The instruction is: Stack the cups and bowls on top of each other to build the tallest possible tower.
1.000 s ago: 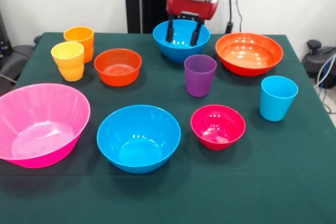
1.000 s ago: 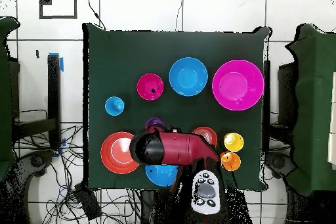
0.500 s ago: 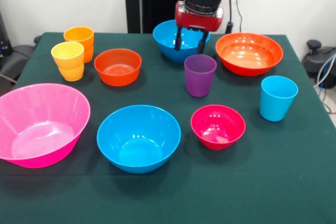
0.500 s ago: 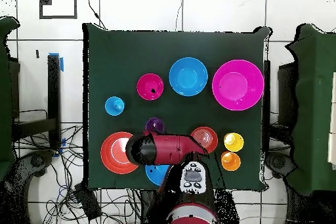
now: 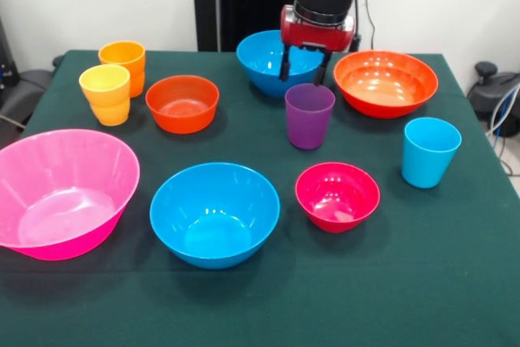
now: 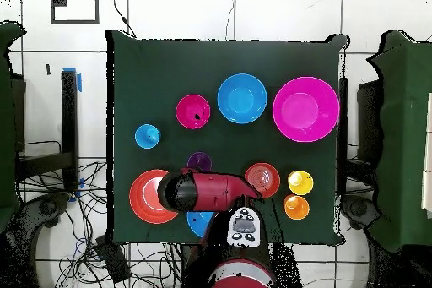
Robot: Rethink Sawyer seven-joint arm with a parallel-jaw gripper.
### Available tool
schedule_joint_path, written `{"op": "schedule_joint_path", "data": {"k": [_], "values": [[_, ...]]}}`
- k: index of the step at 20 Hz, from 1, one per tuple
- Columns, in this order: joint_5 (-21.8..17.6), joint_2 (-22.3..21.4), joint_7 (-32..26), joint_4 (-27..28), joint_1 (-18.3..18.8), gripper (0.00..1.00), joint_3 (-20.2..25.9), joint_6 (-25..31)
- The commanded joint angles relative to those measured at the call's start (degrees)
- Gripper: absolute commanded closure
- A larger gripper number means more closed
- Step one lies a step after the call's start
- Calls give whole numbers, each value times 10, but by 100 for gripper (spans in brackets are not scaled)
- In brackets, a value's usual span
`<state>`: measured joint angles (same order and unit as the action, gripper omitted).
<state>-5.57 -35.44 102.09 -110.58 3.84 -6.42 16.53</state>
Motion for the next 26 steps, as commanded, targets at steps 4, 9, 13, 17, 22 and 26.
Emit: {"op": "schedule_joint_path", "data": {"k": [4, 9, 13, 17, 22, 26], "values": [[35, 22, 100, 8, -2, 0, 42, -7], [40, 3, 80, 21, 2, 0, 39, 43], [41, -2, 74, 34, 3, 0, 36, 55], [42, -7, 71, 45, 8, 0, 37, 57], [41, 3, 73, 55, 11, 0, 37, 42], [40, 7, 77, 62, 11, 0, 32, 32]]}}
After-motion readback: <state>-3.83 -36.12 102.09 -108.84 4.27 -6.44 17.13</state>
